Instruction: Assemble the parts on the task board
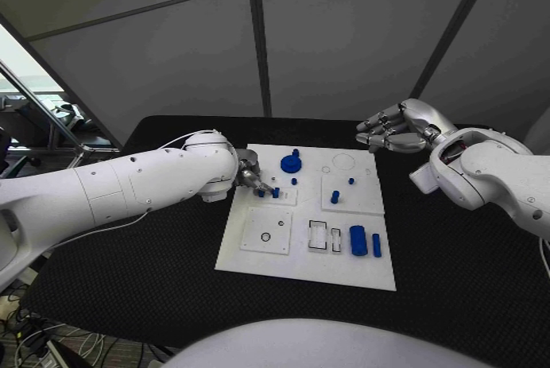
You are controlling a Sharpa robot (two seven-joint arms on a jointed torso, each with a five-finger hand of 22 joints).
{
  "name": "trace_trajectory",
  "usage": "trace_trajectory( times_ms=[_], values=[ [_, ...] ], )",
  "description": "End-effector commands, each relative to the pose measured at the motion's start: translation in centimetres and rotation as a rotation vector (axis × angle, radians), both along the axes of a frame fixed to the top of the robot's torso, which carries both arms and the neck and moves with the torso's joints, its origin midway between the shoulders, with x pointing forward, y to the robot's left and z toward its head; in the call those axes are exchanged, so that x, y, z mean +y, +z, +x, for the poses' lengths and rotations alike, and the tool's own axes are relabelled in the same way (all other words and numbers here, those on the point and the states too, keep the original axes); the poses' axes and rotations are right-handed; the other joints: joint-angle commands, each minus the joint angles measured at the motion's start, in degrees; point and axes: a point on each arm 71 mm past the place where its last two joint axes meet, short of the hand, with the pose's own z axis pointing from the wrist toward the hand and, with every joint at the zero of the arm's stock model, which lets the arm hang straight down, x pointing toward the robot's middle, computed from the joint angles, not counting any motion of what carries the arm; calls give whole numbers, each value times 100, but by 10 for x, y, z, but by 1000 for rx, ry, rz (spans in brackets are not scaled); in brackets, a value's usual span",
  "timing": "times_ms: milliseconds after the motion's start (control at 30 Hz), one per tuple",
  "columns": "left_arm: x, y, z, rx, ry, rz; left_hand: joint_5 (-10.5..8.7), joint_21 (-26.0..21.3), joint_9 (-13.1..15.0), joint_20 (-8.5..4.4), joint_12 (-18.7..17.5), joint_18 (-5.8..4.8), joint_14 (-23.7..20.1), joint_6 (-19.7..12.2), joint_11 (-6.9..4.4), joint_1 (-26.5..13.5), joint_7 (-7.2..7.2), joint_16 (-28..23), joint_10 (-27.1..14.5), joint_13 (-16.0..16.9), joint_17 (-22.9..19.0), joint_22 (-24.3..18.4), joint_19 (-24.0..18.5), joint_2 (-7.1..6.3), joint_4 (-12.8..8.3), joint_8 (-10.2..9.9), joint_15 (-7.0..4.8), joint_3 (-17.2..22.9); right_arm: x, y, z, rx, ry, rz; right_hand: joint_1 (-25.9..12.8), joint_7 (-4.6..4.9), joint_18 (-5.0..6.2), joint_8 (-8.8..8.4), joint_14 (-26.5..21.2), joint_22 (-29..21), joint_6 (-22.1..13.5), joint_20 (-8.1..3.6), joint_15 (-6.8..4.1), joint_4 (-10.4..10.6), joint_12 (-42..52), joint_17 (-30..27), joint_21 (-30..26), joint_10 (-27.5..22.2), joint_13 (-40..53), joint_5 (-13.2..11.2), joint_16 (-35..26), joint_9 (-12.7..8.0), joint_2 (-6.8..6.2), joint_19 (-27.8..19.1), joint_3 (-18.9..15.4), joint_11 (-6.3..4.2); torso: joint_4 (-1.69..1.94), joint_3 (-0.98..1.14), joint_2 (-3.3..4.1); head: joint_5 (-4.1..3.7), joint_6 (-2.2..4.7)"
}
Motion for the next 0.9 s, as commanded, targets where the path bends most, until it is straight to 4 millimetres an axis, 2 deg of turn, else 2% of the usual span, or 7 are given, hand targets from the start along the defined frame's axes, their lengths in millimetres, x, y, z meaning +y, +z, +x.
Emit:
trace_trajectory(
  times_ms=[33,367,667,733,833,867,900],
  values=[
    [2,1,1,-22,37,-16,-11,-26,17,-29,-25,-532,331,-18,-7,-44,16,-22,-36,-12,474,1098,241,-3,48,38,-26,-125,1,2,0,-13,8,3,5,6,60,9,48,-5,-36,1,8,6,24,-5,-24,-36,-5,28,-39,2,34,27,-13,3,1,-4,1,1,4],
    [3,6,2,-67,61,-49,-4,-54,29,-29,-28,-526,331,-34,-7,-5,14,-22,-48,-24,475,1084,228,41,114,56,-27,-229,1,2,0,-14,8,3,34,4,62,10,50,-12,-39,-1,5,-4,27,-10,-37,-39,-18,60,-52,2,41,33,0,1,3,-5,-2,-6,17],
    [2,16,5,-104,71,-84,18,-217,50,-24,-122,-485,329,-112,3,245,28,-30,-138,-150,468,993,146,243,153,82,-20,-301,1,2,0,-15,8,4,34,5,61,10,53,-16,-39,-1,5,0,29,-12,-44,-39,-26,90,-58,2,40,37,0,2,-3,-4,1,-23,33],
    [2,20,7,-126,75,-102,17,-385,54,-15,-256,-444,327,-167,21,309,49,-33,-244,-303,466,895,57,250,152,80,-8,-333,1,2,0,-15,8,3,34,5,61,10,53,-16,-39,-1,5,0,29,-12,-44,-39,-26,90,-58,2,40,37,0,2,-6,-5,3,-22,40],
    [2,26,10,-171,78,-138,21,-849,38,27,-744,-338,322,-352,92,417,127,-47,-632,-837,452,625,-191,234,175,30,45,-422,1,2,0,-15,7,3,31,6,61,11,54,-17,-39,-1,6,4,30,-13,-47,-40,-29,98,-60,2,40,38,-1,3,-6,0,3,-35,45],
    [1,29,11,-196,73,-163,25,-1356,-1,59,-1140,-226,295,-499,145,466,191,-112,-952,-1261,391,327,-470,204,195,-40,90,-475,0,2,0,-15,6,3,31,6,61,11,54,-17,-39,-1,6,4,30,-13,-47,-40,-29,98,-60,2,40,38,-1,3,-5,2,0,-46,45],
    [0,31,12,-217,66,-190,20,-1739,-47,122,-1384,-162,243,-581,226,550,251,-209,-1188,-1518,303,108,-682,206,232,-75,149,-535,0,2,0,-15,5,3,31,6,61,11,54,-17,-39,-1,6,4,30,-13,-47,-40,-29,98,-60,2,40,38,-1,3,-2,2,-1,-56,47]
  ],
)
